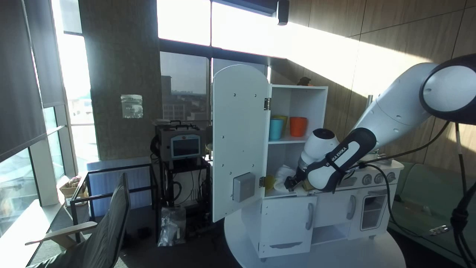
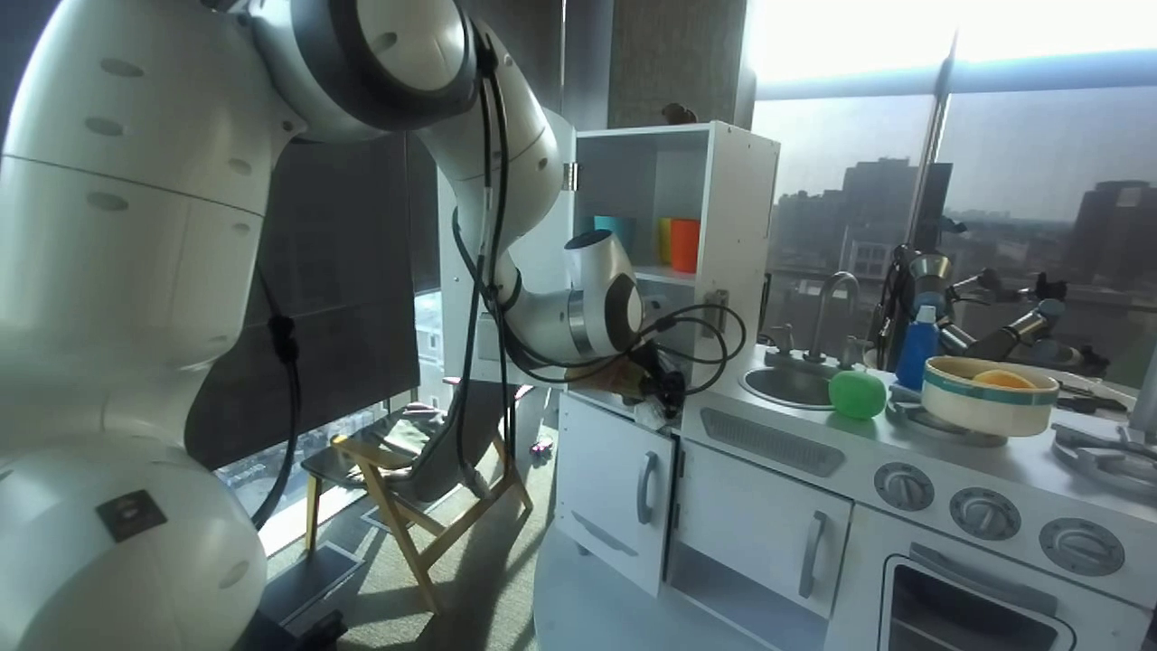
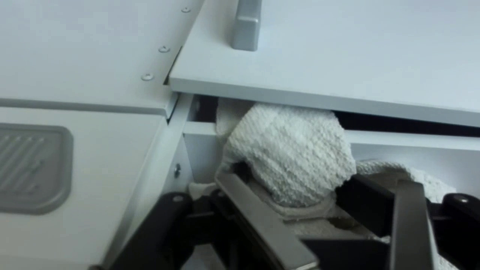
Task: Remove the towel from the cupboard then close it
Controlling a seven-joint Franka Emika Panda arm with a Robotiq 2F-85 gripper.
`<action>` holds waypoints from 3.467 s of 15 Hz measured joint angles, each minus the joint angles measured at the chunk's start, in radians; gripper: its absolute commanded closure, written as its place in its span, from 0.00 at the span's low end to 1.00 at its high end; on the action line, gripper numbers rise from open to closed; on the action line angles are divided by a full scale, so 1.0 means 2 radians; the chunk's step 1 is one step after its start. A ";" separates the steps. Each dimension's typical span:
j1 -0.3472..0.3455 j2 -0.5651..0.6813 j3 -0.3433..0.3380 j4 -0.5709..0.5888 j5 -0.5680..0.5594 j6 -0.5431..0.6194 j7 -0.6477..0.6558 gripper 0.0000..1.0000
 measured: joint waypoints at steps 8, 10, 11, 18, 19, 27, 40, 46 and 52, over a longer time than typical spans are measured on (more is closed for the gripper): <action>0.016 0.023 -0.011 0.023 -0.009 -0.001 0.009 0.93; 0.035 0.015 -0.030 0.020 -0.039 0.000 0.038 0.93; 0.048 0.008 -0.044 0.020 -0.061 0.000 0.060 0.91; 0.102 -0.053 -0.078 -0.015 -0.133 -0.038 0.149 0.92; 0.104 -0.067 -0.075 -0.027 -0.132 -0.046 0.149 0.91; 0.074 -0.229 0.001 -0.144 -0.042 -0.208 0.142 0.91; -0.112 -0.453 0.059 -0.126 0.036 -0.338 0.205 0.91; -0.189 -0.364 0.146 -0.068 -0.090 -0.236 0.342 0.91; -0.181 -0.245 0.130 0.021 -0.236 -0.236 0.433 0.91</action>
